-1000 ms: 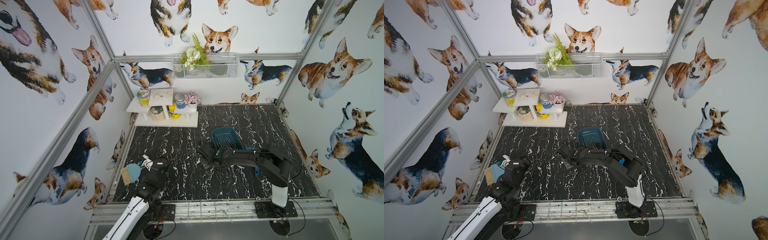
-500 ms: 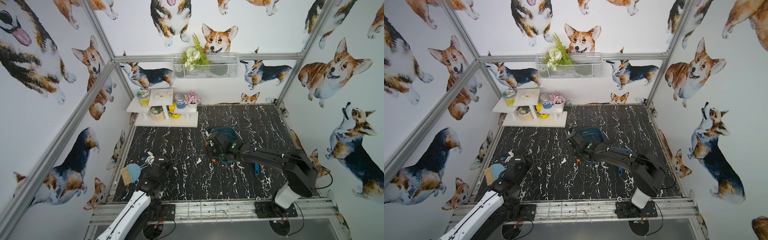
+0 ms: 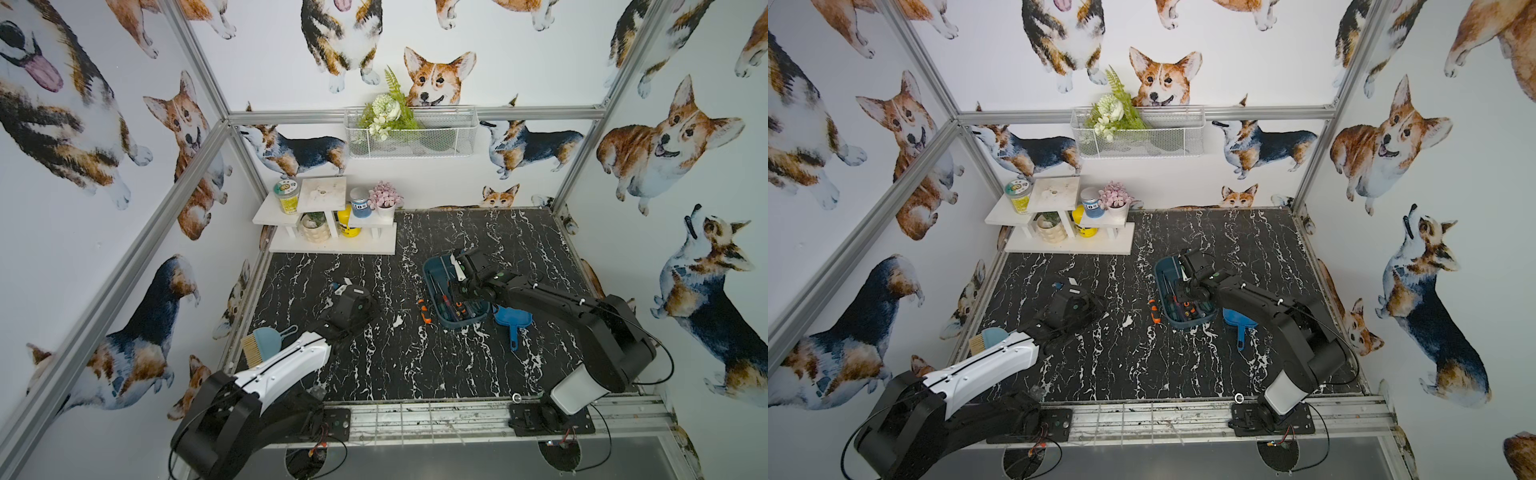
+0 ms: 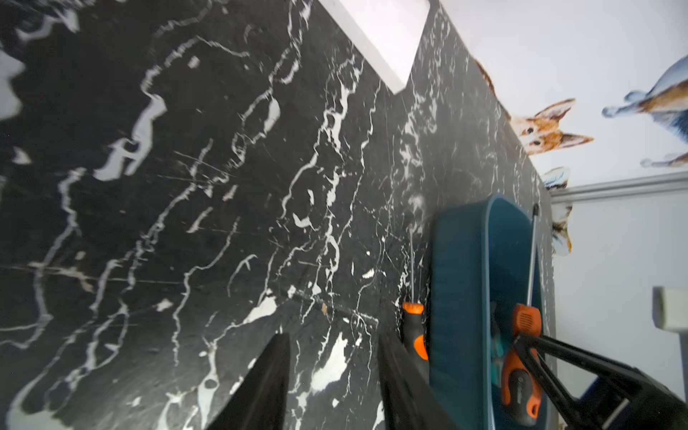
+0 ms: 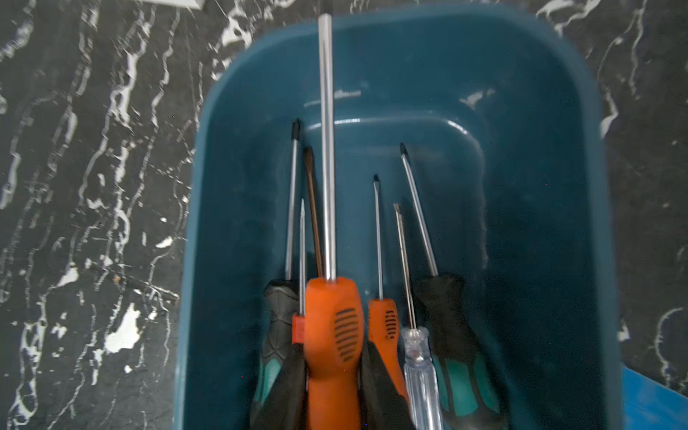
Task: Put the screwdriver on the desktop into the storage box
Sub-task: Place the screwdriver in the storage box, then pick up the screwdriver from the center of the board.
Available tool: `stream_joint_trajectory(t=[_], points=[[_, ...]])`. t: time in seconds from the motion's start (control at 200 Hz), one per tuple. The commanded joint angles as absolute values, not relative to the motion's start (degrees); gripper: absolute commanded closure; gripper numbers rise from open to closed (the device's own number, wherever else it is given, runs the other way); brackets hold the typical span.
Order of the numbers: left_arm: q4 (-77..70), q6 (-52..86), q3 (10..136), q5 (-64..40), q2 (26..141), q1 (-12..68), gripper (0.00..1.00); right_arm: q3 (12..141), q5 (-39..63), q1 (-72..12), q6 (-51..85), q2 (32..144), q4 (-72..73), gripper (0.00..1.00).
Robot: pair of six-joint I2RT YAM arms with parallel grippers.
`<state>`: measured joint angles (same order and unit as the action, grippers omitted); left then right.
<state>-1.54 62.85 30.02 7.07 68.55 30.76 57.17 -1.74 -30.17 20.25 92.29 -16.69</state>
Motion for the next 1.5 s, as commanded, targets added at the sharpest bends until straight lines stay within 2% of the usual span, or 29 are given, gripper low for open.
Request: stream_joint_trajectory(t=[0.0,0.03,0.165,0.345,0.51,0.801,1.371,1.496], points=[[-4.2,63.7,32.5,6.7,72.8,33.5,0.54,57.6,-2.9,-30.0,18.1,94.8,-18.7,0.86],[-4.2,63.8,33.3,6.7,74.1,34.0,0.54,57.4,-2.6,-30.0,18.0,95.4,-18.8,0.84],[-4.5,64.5,36.1,6.4,78.9,36.8,0.54,57.0,-1.9,-30.0,17.9,95.8,-18.0,0.63],[-4.8,64.2,40.4,4.8,84.1,40.4,0.53,56.2,-3.5,-30.0,18.8,90.6,-16.2,0.49],[-1.5,64.4,46.8,5.3,89.8,43.9,0.52,51.2,-8.1,-29.8,22.4,80.4,-10.3,0.47],[-0.7,64.2,51.0,4.3,96.7,44.5,0.55,40.7,-15.5,-29.7,27.1,65.9,-4.2,0.47],[7.9,64.0,58.8,8.4,105.3,47.6,0.6,40.0,-18.9,-29.4,29.1,64.6,-5.0,0.46],[12.1,63.3,60.9,11.1,107.0,48.4,0.65,39.6,-19.6,-29.4,29.8,61.3,-4.8,0.45]])
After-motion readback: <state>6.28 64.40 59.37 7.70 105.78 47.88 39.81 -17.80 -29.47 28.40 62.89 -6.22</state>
